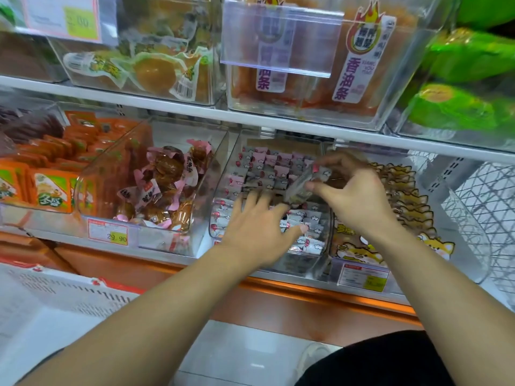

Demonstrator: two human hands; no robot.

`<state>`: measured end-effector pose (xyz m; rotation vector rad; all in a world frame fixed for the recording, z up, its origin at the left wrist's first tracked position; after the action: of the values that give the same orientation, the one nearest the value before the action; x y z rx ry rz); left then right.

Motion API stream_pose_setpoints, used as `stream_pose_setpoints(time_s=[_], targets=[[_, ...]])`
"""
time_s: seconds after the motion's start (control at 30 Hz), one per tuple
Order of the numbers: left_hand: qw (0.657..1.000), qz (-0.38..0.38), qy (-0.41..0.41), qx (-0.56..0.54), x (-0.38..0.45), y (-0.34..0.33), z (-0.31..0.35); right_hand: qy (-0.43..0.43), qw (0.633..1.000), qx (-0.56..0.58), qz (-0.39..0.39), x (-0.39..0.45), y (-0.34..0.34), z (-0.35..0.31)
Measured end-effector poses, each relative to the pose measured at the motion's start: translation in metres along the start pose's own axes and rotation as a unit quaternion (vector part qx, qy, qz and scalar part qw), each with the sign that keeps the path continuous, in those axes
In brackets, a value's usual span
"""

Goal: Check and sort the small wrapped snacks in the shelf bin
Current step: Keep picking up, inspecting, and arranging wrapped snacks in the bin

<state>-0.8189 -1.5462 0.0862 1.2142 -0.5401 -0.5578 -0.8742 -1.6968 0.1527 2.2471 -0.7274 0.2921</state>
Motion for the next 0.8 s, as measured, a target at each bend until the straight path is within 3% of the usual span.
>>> stream_pose_setpoints(time_s=[0.27, 0.4, 0.57, 0.7, 0.8], targets=[[0.999, -0.039, 0.002, 0.021, 0.004, -0.012, -0.004, 0.037, 0.98, -0.139, -0.138, 0.001, -0.018, -0.002], [0.999, -0.041, -0.002, 0.019, 0.003, -0.011, -0.005, 0.062, 0.961, -0.214, -0.164, 0.007, -0.039, 0.001], [0.999, -0.023, -0.01, 0.028, -0.001, -0.007, -0.004, 0.13, 0.889, -0.39, -0.201, 0.014, -0.063, -0.002], [0.998, -0.011, 0.001, 0.065, -0.006, -0.002, -0.011, 0.153, 0.903, -0.376, -0.141, 0.021, -0.065, -0.018], [0.997, -0.029, 0.0, 0.07, -0.013, -0.005, -0.016, 0.135, 0.891, -0.385, -0.2, 0.019, -0.083, -0.019]])
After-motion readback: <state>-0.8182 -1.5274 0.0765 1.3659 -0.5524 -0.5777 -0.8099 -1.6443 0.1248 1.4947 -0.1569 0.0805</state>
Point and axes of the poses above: each hand's wrist, its own x-axis towards the middle knuckle, its own y-axis out of the back of the hand, z = x × y, the point moved 8 cm from there along x, towards the middle knuckle, and after that the axes turned 4 degrees about y, right-handed, at the moved point
